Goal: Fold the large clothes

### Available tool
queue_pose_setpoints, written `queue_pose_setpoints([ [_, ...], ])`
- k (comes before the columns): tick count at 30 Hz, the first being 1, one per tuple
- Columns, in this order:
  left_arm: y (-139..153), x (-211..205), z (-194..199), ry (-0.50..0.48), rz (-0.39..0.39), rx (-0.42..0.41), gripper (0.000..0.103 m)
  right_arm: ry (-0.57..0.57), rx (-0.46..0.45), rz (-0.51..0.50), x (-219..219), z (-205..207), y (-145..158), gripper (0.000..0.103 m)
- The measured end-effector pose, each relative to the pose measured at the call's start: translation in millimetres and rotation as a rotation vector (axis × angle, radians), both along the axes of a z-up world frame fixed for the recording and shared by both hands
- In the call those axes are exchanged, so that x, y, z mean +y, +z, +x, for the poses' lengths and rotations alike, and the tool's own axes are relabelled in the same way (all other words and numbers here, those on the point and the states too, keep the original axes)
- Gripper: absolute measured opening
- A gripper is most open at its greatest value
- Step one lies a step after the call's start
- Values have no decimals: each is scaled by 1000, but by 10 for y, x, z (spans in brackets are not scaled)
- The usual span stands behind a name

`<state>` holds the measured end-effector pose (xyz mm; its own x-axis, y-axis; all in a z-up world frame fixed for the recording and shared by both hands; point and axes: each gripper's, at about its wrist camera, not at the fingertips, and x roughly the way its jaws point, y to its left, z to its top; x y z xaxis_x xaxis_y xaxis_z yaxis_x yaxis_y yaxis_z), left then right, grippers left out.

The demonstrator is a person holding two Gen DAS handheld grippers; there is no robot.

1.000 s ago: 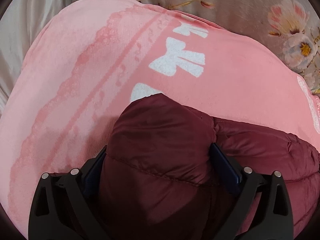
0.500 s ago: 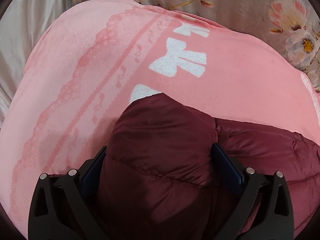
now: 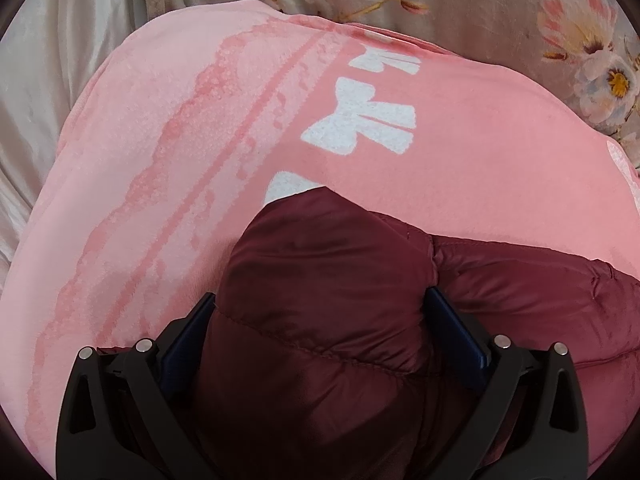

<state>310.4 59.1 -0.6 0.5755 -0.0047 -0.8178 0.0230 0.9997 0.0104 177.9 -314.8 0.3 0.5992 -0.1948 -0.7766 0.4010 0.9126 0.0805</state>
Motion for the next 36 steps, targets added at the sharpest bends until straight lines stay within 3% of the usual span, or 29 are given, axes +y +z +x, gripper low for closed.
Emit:
queue_pose_setpoints([
  [6,6,-17,-5,1,16,-3,98,-35,30,-119,206,-14,156,11],
  [8,4,-20,-8,1,19,-3,98,-28,-34,-62,385,-102,332,15],
  [10,2,-19,-6,2,17,-3,98,52,-74,25,671,-89,469,15],
  [12,1,-16,-9,3,16,-4,98,118,-75,31,943,-38,523,15],
  [16,-1,-10,-7,2,13,-3,98,225,-43,8,1494,134,455,16],
  [19,2,-10,-9,2,13,-2,98,244,-18,13,1676,257,365,16],
  [27,6,7,-4,1,-2,0,98,257,44,-26,1850,371,73,16],
  [36,10,-5,-22,6,5,-5,98,262,40,-71,1884,355,-32,16],
])
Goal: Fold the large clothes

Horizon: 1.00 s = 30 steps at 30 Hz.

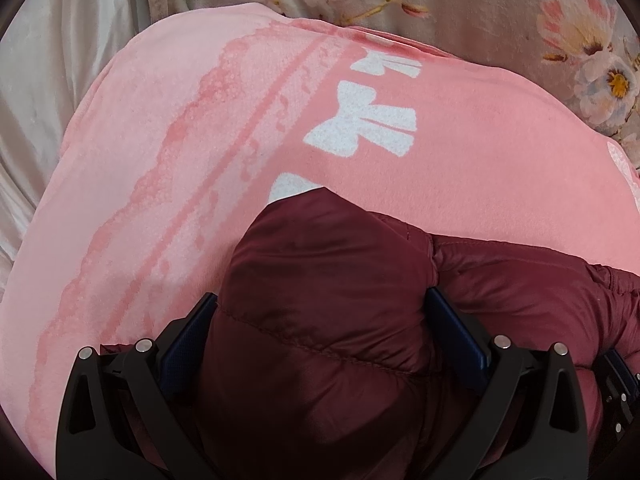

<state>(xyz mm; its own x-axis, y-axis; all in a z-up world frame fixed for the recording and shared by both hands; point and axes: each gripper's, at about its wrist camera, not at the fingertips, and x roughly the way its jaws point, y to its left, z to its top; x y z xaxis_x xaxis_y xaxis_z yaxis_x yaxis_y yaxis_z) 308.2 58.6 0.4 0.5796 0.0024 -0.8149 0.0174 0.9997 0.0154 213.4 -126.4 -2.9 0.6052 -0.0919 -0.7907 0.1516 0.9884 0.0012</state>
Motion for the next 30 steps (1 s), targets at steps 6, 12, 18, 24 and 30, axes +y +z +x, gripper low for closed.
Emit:
queue_pose_setpoints([
  [6,261,221,-304,-11,-92,-22,97,8,5,5,-21,15,-4,16],
  [12,582,768,-989,-26,-176,-3,97,47,-27,45,14,-356,212,17],
  [18,377,1271,-1443,44,-241,56,97,98,-23,122,86,-1079,298,17],
  [24,55,1235,-1642,90,-348,97,98,99,-16,185,132,-1458,231,17],
  [30,85,931,-1649,46,-308,93,92,90,-19,212,137,-1593,190,17],
])
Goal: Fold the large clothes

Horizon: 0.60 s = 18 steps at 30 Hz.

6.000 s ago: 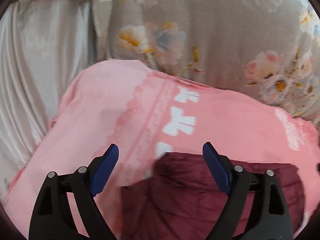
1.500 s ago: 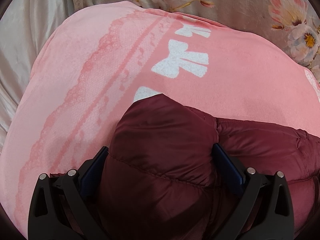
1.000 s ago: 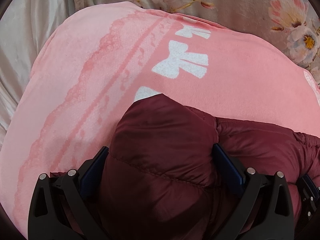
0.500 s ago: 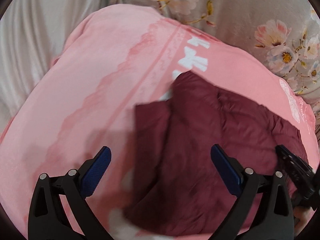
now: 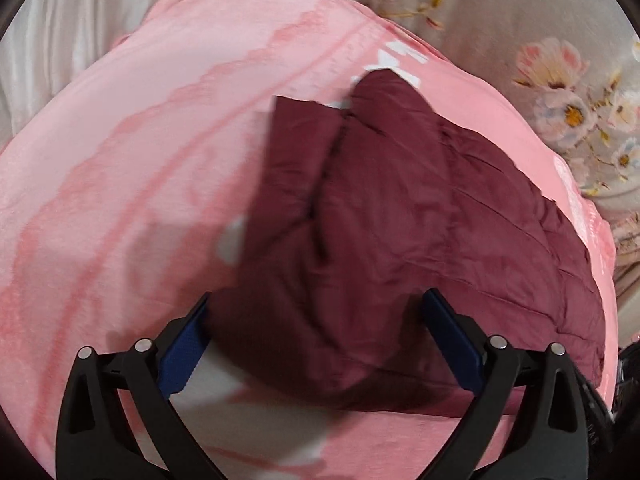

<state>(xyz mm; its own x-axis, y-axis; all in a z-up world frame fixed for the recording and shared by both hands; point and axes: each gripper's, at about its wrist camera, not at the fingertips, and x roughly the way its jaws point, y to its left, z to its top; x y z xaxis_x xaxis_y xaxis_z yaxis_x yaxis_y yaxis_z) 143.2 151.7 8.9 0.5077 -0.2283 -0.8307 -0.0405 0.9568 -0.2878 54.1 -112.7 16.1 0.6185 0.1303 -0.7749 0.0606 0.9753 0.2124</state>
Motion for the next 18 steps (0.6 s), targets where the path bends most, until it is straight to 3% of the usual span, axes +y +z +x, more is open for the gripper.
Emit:
queue_pose_setpoints([
  [2,37,-64,-16,-14,-27,1,61,0,0,0,-5,5,-44,17],
  [3,77,-109,-27,-24,-43,1,52,-2,0,3,-6,8,-59,17],
  [5,228,-216,-77,-46,-44,-28,25,-3,-2,-2,-3,17,-87,17],
  [13,1179,-790,-402,-224,-71,-241,17,-13,-15,15,-20,22,-136,16],
  [18,1664,-1502,-636,-400,-76,-339,17,-86,-62,166,-374,-297,127,15],
])
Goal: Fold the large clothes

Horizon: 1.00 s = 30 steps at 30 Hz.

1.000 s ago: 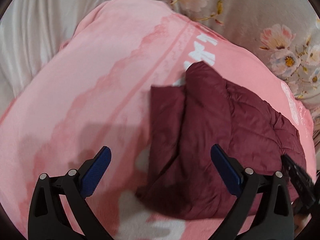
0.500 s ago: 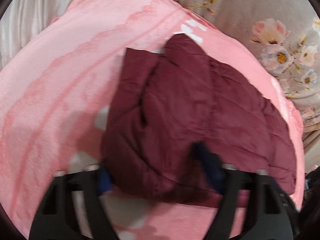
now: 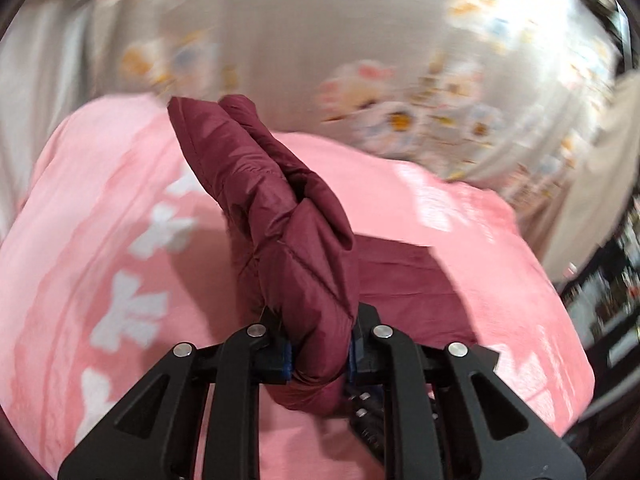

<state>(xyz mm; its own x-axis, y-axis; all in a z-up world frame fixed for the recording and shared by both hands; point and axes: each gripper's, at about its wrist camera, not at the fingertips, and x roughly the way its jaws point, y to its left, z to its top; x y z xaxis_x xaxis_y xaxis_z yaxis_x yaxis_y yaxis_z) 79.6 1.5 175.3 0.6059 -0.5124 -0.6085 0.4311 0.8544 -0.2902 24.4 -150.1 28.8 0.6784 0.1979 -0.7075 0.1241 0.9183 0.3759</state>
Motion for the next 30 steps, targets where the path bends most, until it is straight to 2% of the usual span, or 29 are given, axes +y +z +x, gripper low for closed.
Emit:
queue_pose_setpoints([
  [3,59,-431,-53,-77,14,-13,17,-49,6,-35,-233,-208,174,15],
  [7,-99,-1050,-128,-171,49,20,17,-172,60,-88,-703,-538,280,15],
  [12,-613,-1768,-173,-254,135,111,17,-298,124,-140,-1183,-898,274,16],
  [16,-1081,-2094,-208,-261,216,188,18,-362,161,-212,-1423,-1134,321,16],
  [19,-1300,-2205,-255,-236,262,212,21,-382,173,-239,-1520,-1251,403,16],
  [21,-1259,-2211,-298,-243,243,225,32,-385,167,-241,-1565,-1267,467,16],
  [23,-1087,-2114,-323,-269,153,263,56,-385,153,-246,-1611,-1271,573,17],
  [24,-933,-1988,-326,-271,89,272,62,-383,141,-248,-1664,-1255,632,17],
  [25,-793,-1884,-325,-265,42,259,73,-378,126,-252,-1678,-1241,696,19],
  [27,-452,-1557,-295,-209,-37,174,79,-365,86,-272,-1632,-1190,886,30],
  [29,-271,-1348,-217,-122,-22,96,83,-342,42,-294,-1555,-1093,1083,46],
  [30,-200,-1222,-91,-40,26,46,83,-322,16,-299,-1518,-1012,1184,48],
])
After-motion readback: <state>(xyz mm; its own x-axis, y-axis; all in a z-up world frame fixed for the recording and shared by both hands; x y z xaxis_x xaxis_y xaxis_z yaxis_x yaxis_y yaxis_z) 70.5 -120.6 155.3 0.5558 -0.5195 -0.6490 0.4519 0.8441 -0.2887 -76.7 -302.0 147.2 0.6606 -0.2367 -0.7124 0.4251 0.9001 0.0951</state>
